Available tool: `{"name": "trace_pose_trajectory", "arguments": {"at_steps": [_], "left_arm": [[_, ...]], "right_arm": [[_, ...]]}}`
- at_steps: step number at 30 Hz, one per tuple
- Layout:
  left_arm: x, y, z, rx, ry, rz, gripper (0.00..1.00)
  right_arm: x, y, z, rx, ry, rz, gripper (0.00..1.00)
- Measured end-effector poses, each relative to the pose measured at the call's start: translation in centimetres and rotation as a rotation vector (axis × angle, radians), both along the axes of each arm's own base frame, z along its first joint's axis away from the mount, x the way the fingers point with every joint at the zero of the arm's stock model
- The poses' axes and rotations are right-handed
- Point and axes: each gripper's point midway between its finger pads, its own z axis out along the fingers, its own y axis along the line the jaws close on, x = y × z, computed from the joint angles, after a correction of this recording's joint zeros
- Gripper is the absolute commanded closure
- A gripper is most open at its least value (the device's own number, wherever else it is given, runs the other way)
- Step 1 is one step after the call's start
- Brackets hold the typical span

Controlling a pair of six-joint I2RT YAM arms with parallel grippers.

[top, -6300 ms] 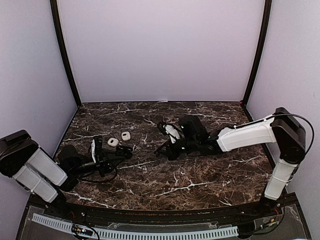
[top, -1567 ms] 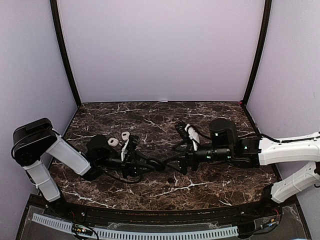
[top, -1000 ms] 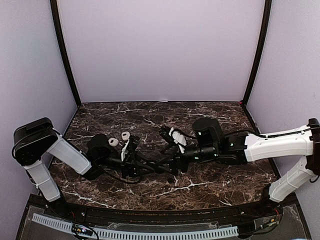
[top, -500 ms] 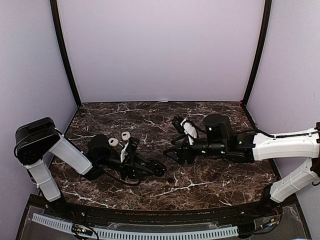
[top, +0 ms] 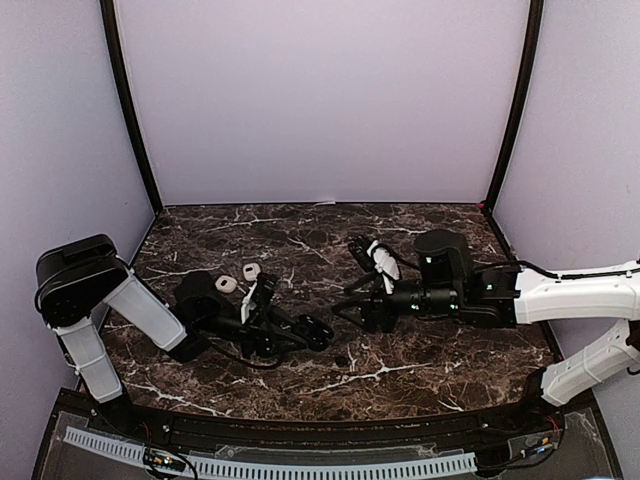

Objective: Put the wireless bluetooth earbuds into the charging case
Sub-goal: Open the charging case, then pick up the right earbud from the center of the board.

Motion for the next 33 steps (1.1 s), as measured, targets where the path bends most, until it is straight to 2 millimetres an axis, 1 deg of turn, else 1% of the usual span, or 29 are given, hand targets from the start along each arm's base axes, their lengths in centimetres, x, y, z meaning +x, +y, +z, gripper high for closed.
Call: {"name": "trace_pose_trajectory", "arguments": {"at_steps": [2, 4, 5, 7, 9, 14, 17, 19, 23, 25, 28, 33], "left_arm": [[0.0, 0.3, 0.0, -0.006, 0.003, 0.006, 0.91], [0.1, 0.8, 0.0, -0.011, 0.012, 0.016, 0.91], [0.3, 1.2, -0.1, -0.011, 0.018, 0.025, 0.91], [0.5, 1.7, -0.3, -0.012, 0.026, 0.042, 0.91], [0.9, 2.4, -0.6, -0.008, 0.037, 0.06, 0.91], [1.7, 3.5, -1.1, 0.004, 0.052, 0.095, 0.91], [2.2, 3.9, -1.2, 0.005, 0.052, 0.106, 0.91], [2.4, 4.1, -1.2, 0.005, 0.052, 0.11, 0.91], [2.6, 4.6, -1.4, 0.008, 0.051, 0.122, 0.91], [2.5, 4.9, -1.7, 0.013, 0.052, 0.129, 0.91], [2.5, 5.4, -2.1, 0.022, 0.057, 0.139, 0.91], [2.7, 5.9, -2.4, 0.028, 0.064, 0.153, 0.91]], "right_arm": [[0.0, -0.2, -0.4, -0.014, 0.014, -0.006, 0.58], [0.0, -0.5, -1.1, -0.04, 0.038, -0.022, 0.61], [0.0, -0.9, -1.9, -0.062, 0.056, -0.033, 0.61], [-0.1, -1.2, -2.6, -0.08, 0.077, -0.044, 0.61], [-0.3, -1.9, -4.1, -0.118, 0.121, -0.064, 0.62], [-0.4, -3.4, -8.8, -0.251, 0.212, -0.124, 0.65], [-0.1, -3.6, -11.5, -0.338, 0.266, -0.158, 0.66], [0.5, -3.3, -13.0, -0.405, 0.313, -0.195, 0.66], [1.8, -1.8, -14.2, -0.471, 0.367, -0.272, 0.66], [2.0, -1.4, -14.5, -0.494, 0.381, -0.302, 0.67], [2.1, -1.2, -15.1, -0.53, 0.384, -0.336, 0.69], [2.3, -1.2, -16.8, -0.608, 0.376, -0.363, 0.73]]}}
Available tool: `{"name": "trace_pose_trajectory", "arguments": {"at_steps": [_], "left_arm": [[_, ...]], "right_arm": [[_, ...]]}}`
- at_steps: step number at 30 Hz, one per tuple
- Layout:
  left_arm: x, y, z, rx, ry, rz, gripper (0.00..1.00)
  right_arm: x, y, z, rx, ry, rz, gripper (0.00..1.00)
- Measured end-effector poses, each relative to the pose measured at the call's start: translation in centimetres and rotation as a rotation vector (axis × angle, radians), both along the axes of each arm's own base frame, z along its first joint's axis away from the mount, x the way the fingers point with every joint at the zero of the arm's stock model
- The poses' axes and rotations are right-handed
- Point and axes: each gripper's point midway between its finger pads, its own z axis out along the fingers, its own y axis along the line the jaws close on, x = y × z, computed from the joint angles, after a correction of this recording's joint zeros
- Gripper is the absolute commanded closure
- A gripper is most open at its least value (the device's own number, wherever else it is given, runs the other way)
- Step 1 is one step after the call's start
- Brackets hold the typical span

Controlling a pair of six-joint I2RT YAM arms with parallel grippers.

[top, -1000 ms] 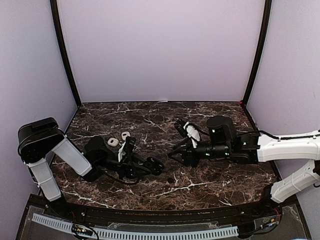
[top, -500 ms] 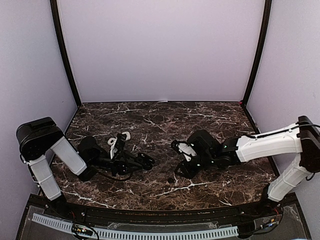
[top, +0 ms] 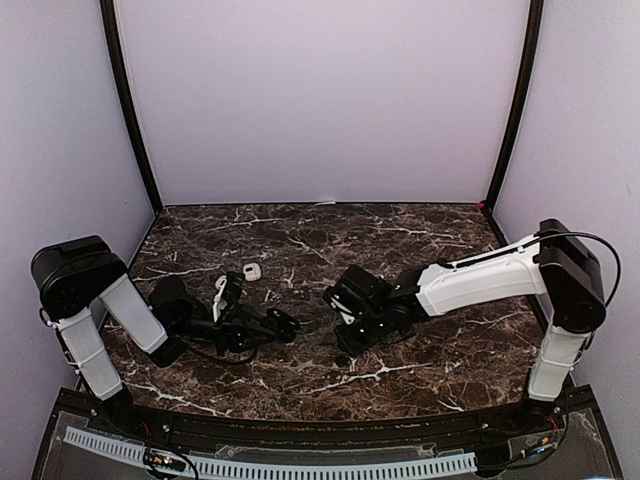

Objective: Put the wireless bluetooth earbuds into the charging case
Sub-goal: Pick up the right earbud from the center of the board.

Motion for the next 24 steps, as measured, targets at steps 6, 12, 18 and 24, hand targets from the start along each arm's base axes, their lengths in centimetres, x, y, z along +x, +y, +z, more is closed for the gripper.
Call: {"name": "trace_pose_trajectory", "arguments": {"at_steps": [6, 12, 18, 24], "left_arm": [[0.0, 0.4, -0.3, 0.007, 0.01, 0.004, 0.91], [-0.2, 0.5, -0.5, 0.013, 0.027, -0.005, 0.92], [-0.2, 0.5, -0.9, 0.021, 0.051, -0.007, 0.92], [-0.3, 0.4, -1.5, 0.035, 0.088, -0.013, 0.92]], "right_arm": [[-0.4, 0.4, -1.5, -0.073, -0.001, 0.017, 0.74], [-1.0, 0.5, -1.6, -0.078, 0.005, 0.034, 0.75], [-1.9, -0.3, -1.7, -0.071, 0.025, 0.036, 0.75], [-2.3, -0.7, -1.5, -0.061, 0.032, 0.034, 0.75]]}}
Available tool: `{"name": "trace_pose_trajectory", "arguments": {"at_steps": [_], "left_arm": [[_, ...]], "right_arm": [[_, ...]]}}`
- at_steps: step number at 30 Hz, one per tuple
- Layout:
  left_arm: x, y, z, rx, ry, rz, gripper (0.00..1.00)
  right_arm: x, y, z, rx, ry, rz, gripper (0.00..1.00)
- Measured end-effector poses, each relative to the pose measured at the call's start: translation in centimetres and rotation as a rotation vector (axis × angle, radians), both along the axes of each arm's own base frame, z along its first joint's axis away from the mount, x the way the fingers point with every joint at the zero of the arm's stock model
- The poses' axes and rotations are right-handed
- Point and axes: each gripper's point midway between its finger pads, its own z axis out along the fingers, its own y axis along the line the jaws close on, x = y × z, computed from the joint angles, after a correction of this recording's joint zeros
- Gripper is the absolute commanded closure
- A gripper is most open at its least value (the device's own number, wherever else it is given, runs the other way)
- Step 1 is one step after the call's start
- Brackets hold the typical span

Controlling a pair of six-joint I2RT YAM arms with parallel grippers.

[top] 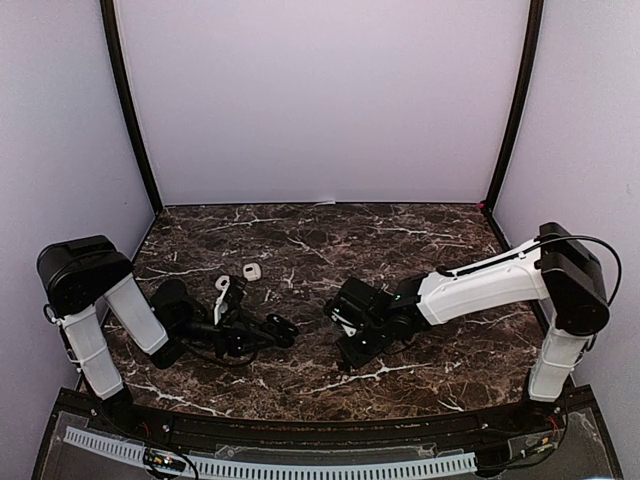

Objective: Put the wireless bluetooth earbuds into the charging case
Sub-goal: Pick up the right earbud from the center of the board.

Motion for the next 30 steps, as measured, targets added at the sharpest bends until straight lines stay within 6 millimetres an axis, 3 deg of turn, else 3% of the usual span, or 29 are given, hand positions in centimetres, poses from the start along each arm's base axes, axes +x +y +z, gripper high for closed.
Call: {"name": "trace_pose_trajectory", "arguments": {"at_steps": [30], "left_arm": [[-0.3, 0.0, -0.3, 0.006, 0.015, -0.016, 0.92]], "right_arm": [[-1.5, 0.0, 1.0, 0.079, 0.044, 0.015, 0.74]]}}
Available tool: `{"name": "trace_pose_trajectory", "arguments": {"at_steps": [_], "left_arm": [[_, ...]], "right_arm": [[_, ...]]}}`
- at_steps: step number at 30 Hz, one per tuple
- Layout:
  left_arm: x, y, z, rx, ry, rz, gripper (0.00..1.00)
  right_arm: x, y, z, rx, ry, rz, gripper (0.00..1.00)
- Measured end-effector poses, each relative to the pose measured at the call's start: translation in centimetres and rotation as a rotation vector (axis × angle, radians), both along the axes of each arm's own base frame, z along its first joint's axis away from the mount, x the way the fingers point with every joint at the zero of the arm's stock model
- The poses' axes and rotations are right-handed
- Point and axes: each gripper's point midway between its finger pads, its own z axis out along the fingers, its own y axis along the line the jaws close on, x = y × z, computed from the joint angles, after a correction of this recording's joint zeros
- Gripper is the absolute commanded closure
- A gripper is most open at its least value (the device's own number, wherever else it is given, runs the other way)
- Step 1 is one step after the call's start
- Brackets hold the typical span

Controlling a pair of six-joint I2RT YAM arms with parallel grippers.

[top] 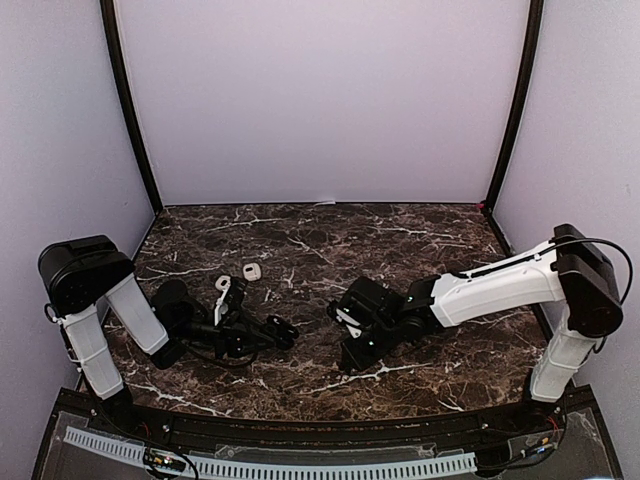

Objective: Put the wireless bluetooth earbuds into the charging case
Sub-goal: Pick up the right earbud from the center of the board.

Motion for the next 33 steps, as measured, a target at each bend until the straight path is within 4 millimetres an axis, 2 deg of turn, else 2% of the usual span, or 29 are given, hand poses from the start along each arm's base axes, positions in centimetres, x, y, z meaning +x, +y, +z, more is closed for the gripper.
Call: {"name": "trace_pose_trajectory", "arguments": {"at_steps": [9, 18, 23, 31, 33], "left_arm": [[0.0, 0.0, 0.0, 0.0, 0.0, -0.002, 0.92], [-0.1, 0.0, 0.0, 0.0, 0.0, -0.003, 0.92], [-0.1, 0.0, 0.0, 0.0, 0.0, -0.003, 0.92], [-0.1, 0.0, 0.0, 0.0, 0.001, -0.004, 0.92], [-0.1, 0.0, 0.0, 0.0, 0.001, -0.006, 0.92]], "right_arm": [[-0.4, 0.1, -0.6, -0.01, 0.01, 0.014, 0.75], [-0.7, 1.2, -0.6, 0.026, 0.016, 0.037, 0.75], [-1.2, 1.5, -0.7, 0.036, 0.03, 0.055, 0.86], [-1.6, 1.9, -0.5, 0.063, 0.043, 0.069, 0.93], [-1.9, 1.7, -0.3, 0.071, 0.051, 0.073, 0.98]]}}
